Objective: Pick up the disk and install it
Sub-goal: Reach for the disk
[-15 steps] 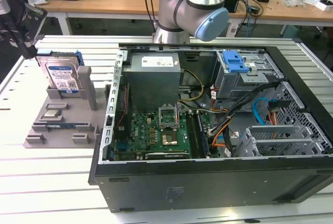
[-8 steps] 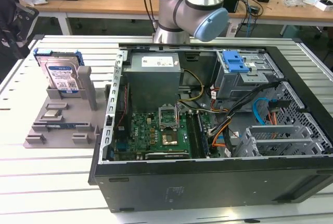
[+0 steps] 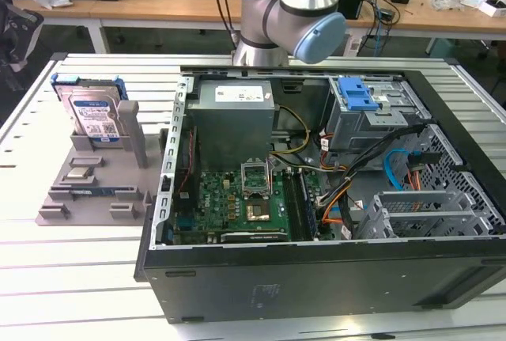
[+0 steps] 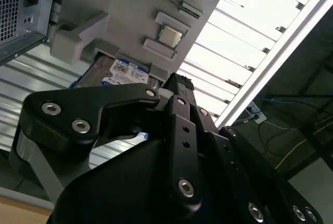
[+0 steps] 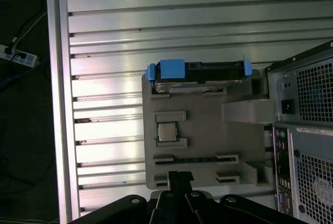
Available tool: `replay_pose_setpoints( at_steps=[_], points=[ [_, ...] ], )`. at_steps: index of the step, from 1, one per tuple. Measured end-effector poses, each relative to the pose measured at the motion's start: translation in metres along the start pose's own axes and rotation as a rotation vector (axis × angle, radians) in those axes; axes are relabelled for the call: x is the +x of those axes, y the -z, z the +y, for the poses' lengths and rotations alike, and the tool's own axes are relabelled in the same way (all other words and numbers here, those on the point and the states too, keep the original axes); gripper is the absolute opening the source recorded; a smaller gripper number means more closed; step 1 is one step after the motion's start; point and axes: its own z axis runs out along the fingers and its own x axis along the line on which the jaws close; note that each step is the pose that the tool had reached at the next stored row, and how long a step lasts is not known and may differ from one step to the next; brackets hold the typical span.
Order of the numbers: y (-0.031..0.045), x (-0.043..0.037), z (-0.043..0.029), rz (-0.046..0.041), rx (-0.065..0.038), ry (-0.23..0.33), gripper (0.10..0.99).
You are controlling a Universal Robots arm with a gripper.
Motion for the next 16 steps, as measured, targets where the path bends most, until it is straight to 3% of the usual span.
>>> replay_pose_setpoints(
  at_steps=[7, 16],
  points=[
    [0.0005, 0.0188, -0.0014, 0.0, 0.0, 0.0, 0.106],
    [0.001, 0.0371, -0.0028, 0.0, 0.0, 0.0, 0.106]
  ],
)
